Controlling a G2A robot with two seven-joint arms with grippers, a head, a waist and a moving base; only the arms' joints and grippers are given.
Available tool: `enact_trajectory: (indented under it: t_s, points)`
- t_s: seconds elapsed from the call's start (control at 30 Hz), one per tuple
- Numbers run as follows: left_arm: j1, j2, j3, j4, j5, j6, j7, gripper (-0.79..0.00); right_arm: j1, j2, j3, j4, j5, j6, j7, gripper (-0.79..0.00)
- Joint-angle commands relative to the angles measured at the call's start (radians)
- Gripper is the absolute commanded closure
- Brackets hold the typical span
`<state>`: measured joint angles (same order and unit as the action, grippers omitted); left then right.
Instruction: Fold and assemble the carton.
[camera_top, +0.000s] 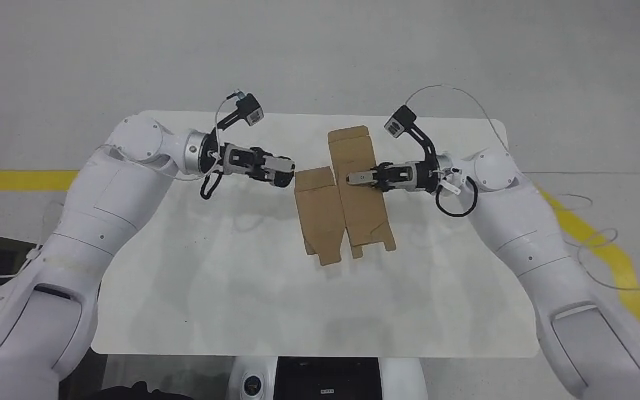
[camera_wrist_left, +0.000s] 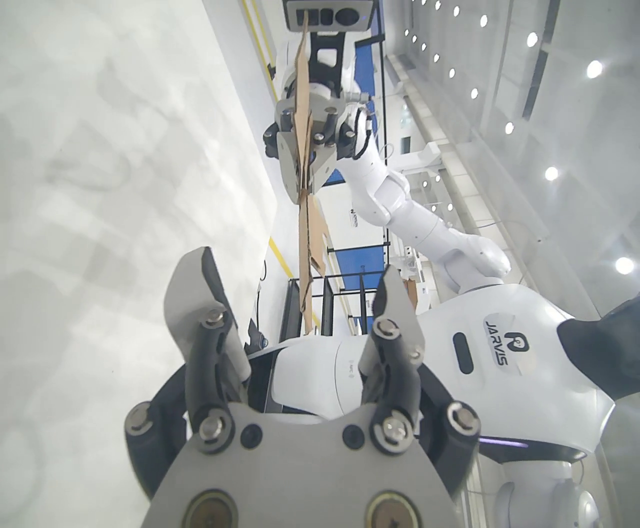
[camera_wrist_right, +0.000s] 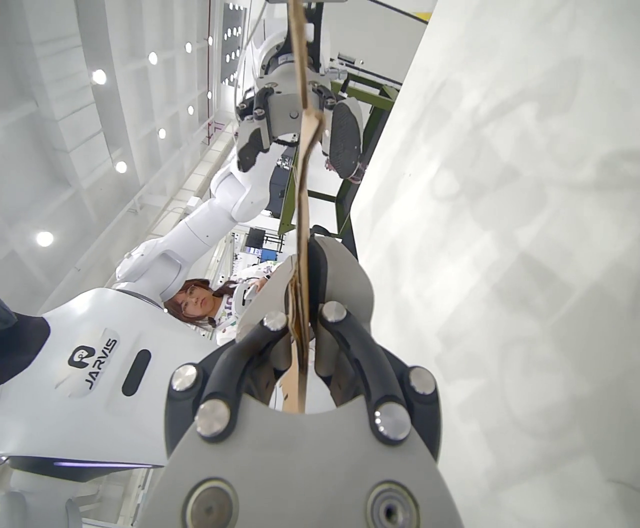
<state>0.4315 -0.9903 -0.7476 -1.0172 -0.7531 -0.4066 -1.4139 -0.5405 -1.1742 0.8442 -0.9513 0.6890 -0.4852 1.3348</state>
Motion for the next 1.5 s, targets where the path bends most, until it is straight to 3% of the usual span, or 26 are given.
enact_trajectory:
  t_s: [0.0, 0.43, 0.8, 0.83, 0.9, 0.97, 1.03, 1.47]
  points:
    - [0.009, 0.001, -0.012, 0.003, -0.009, -0.010, 0.011, -0.785, 0.006, -0.007, 0.001, 0.030, 0.018, -0.014, -0.015, 0.000]
    - [0.056, -0.016, -0.045, 0.026, 0.004, -0.094, 0.115, -0.785, 0.038, -0.074, -0.040, 0.090, 0.026, 0.016, -0.276, 0.000]
    - [0.101, -0.029, -0.056, -0.003, 0.049, -0.024, 0.217, -0.785, 0.037, -0.102, -0.035, 0.113, -0.022, -0.004, -0.402, 0.000]
    - [0.104, -0.029, -0.058, -0.005, 0.050, -0.016, 0.219, -0.730, 0.036, -0.103, -0.033, 0.114, -0.024, -0.006, -0.406, 0.000]
    - [0.109, -0.030, -0.063, -0.009, 0.051, -0.002, 0.220, -0.379, 0.035, -0.106, -0.029, 0.116, -0.031, -0.008, -0.414, 0.000]
    - [0.114, -0.032, -0.067, -0.010, 0.050, 0.013, 0.218, -0.237, 0.034, -0.108, -0.025, 0.114, -0.038, -0.010, -0.419, 0.000]
    - [0.117, -0.035, -0.070, -0.010, 0.048, 0.028, 0.218, 0.000, 0.031, -0.111, -0.023, 0.111, -0.043, -0.009, -0.423, 0.000]
    - [0.121, -0.049, -0.098, 0.008, 0.027, 0.083, 0.185, 0.000, 0.026, -0.123, 0.000, 0.114, -0.095, -0.010, -0.432, 0.000]
